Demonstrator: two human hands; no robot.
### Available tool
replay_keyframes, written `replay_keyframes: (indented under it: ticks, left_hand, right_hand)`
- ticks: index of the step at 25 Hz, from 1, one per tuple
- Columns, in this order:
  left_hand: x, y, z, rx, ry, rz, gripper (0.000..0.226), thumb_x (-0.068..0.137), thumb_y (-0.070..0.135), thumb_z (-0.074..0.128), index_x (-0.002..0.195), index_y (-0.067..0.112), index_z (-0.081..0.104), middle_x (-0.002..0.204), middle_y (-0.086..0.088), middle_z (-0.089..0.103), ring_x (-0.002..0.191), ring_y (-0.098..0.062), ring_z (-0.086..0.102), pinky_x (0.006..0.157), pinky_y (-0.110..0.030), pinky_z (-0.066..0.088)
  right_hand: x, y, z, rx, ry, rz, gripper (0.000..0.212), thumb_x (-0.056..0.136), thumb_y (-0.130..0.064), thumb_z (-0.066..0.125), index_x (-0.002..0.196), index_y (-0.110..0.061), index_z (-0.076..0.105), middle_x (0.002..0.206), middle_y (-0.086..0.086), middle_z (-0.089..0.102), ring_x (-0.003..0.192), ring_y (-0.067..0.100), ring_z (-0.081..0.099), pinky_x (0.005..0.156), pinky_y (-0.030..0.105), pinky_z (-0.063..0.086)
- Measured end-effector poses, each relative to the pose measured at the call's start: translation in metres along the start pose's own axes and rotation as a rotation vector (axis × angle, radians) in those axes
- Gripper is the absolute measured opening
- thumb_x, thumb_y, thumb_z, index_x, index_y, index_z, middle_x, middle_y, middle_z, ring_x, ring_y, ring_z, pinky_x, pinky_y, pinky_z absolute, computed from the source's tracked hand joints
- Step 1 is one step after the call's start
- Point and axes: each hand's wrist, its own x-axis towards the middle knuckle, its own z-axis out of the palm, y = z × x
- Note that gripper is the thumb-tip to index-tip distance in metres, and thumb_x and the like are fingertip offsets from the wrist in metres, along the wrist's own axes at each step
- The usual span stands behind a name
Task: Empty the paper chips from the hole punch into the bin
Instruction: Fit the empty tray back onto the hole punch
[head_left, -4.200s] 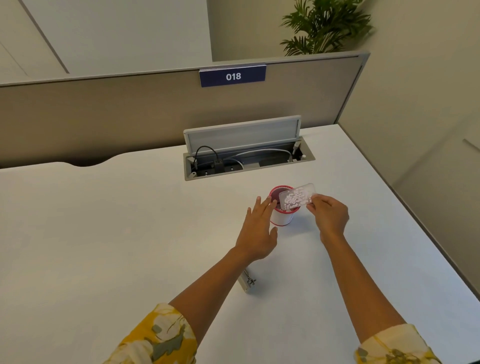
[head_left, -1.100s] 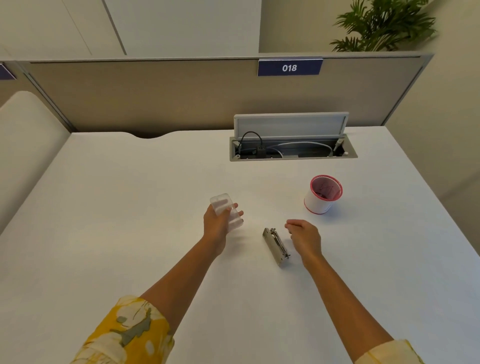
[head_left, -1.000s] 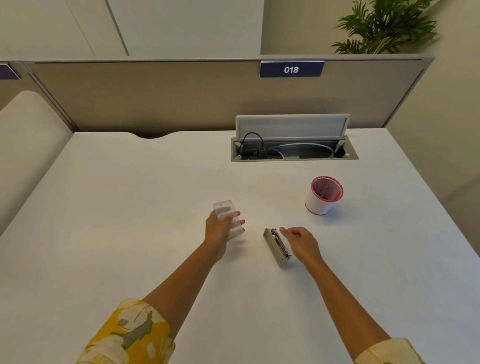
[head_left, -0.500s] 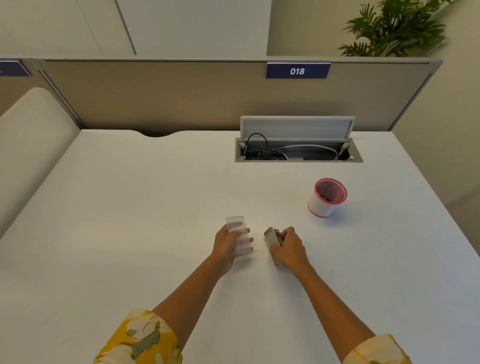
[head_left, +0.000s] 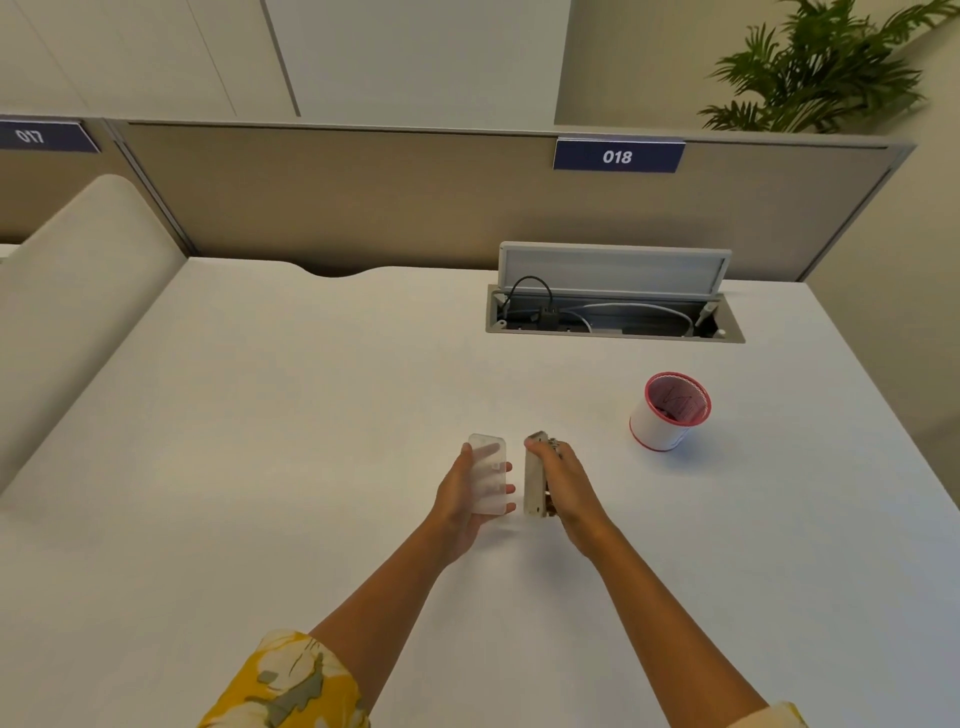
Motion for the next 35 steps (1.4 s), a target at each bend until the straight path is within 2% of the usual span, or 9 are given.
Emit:
replay_keyframes:
  ticks: [4, 7, 10, 14, 16, 21, 25, 30, 35]
  left_hand:
    - [-0.001, -0.003, 0.007, -0.079, -0.062, -0.003, 0.052, 0.107, 0.044, 0.025, 0.136, 0.017, 0.058, 0.134, -0.015, 0.065, 0.116, -0.032, 0.064, 0.094, -0.048, 0.052]
    - [-0.005, -0.002, 0.013, -0.114, -0.123, -0.025, 0.05, 0.107, 0.043, 0.024, 0.135, 0.019, 0.059, 0.133, -0.012, 0.067, 0.124, -0.029, 0.061, 0.096, -0.045, 0.051]
    - [-0.007, 0.001, 0.018, -0.137, -0.121, -0.053, 0.05, 0.108, 0.041, 0.025, 0.13, 0.017, 0.062, 0.127, -0.013, 0.07, 0.122, -0.028, 0.062, 0.095, -0.043, 0.052]
    - [-0.007, 0.002, 0.019, -0.169, -0.089, -0.065, 0.048, 0.108, 0.037, 0.027, 0.134, 0.012, 0.06, 0.128, -0.015, 0.068, 0.124, -0.028, 0.061, 0.092, -0.038, 0.053]
    - [-0.008, 0.002, 0.019, -0.189, -0.096, -0.067, 0.048, 0.108, 0.037, 0.028, 0.134, 0.011, 0.059, 0.13, -0.015, 0.067, 0.125, -0.028, 0.06, 0.095, -0.037, 0.052]
    - [-0.009, 0.001, 0.02, -0.172, -0.112, -0.069, 0.046, 0.107, 0.038, 0.033, 0.136, 0.012, 0.058, 0.131, -0.013, 0.068, 0.126, -0.027, 0.06, 0.11, -0.042, 0.044]
    - [-0.011, -0.001, 0.021, -0.177, -0.118, -0.056, 0.045, 0.107, 0.035, 0.032, 0.136, 0.012, 0.058, 0.13, -0.013, 0.068, 0.123, -0.025, 0.062, 0.099, -0.036, 0.051]
    - [-0.014, -0.002, 0.024, -0.213, -0.115, -0.055, 0.045, 0.108, 0.035, 0.031, 0.135, 0.01, 0.058, 0.13, -0.015, 0.068, 0.125, -0.026, 0.061, 0.11, -0.038, 0.045]
    - [-0.012, -0.009, 0.023, -0.107, -0.156, 0.024, 0.041, 0.107, 0.035, 0.035, 0.138, 0.016, 0.055, 0.132, -0.011, 0.067, 0.125, -0.023, 0.063, 0.103, -0.035, 0.05]
  right_hand:
    - [0.003, -0.015, 0.016, -0.04, 0.037, -0.026, 0.054, 0.076, -0.064, 0.061, 0.104, -0.017, 0.059, 0.098, -0.001, 0.068, 0.087, 0.016, 0.068, 0.069, 0.034, 0.056]
    - [0.004, -0.019, 0.029, -0.151, 0.128, -0.093, 0.068, 0.072, -0.069, 0.062, 0.113, -0.015, 0.057, 0.104, 0.0, 0.069, 0.09, 0.015, 0.068, 0.069, 0.028, 0.053]
    - [0.0, -0.016, 0.035, -0.214, 0.18, -0.154, 0.055, 0.086, -0.051, 0.063, 0.12, -0.011, 0.048, 0.111, 0.004, 0.064, 0.091, 0.017, 0.064, 0.065, 0.02, 0.048]
    - [-0.003, -0.008, 0.036, -0.266, 0.183, -0.196, 0.043, 0.091, -0.033, 0.063, 0.121, -0.01, 0.041, 0.12, 0.009, 0.058, 0.099, 0.021, 0.06, 0.08, 0.027, 0.053]
    - [-0.005, -0.005, 0.037, -0.28, 0.189, -0.213, 0.04, 0.092, -0.028, 0.063, 0.121, -0.01, 0.041, 0.122, 0.01, 0.056, 0.1, 0.019, 0.058, 0.081, 0.026, 0.051]
    - [-0.007, -0.005, 0.038, -0.267, 0.21, -0.225, 0.043, 0.093, -0.024, 0.061, 0.129, -0.012, 0.041, 0.127, 0.009, 0.057, 0.108, 0.022, 0.06, 0.087, 0.028, 0.053]
    - [-0.007, -0.006, 0.041, -0.199, 0.243, -0.22, 0.045, 0.095, -0.023, 0.059, 0.134, -0.014, 0.038, 0.13, 0.011, 0.057, 0.112, 0.025, 0.06, 0.09, 0.031, 0.054]
    - [-0.007, -0.004, 0.046, -0.139, 0.3, -0.243, 0.043, 0.097, -0.021, 0.055, 0.136, -0.016, 0.038, 0.135, 0.011, 0.054, 0.119, 0.026, 0.057, 0.094, 0.033, 0.053]
    - [-0.008, -0.001, 0.046, -0.126, 0.335, -0.262, 0.044, 0.096, -0.02, 0.057, 0.136, -0.016, 0.039, 0.132, 0.006, 0.053, 0.112, 0.02, 0.056, 0.087, 0.027, 0.053]
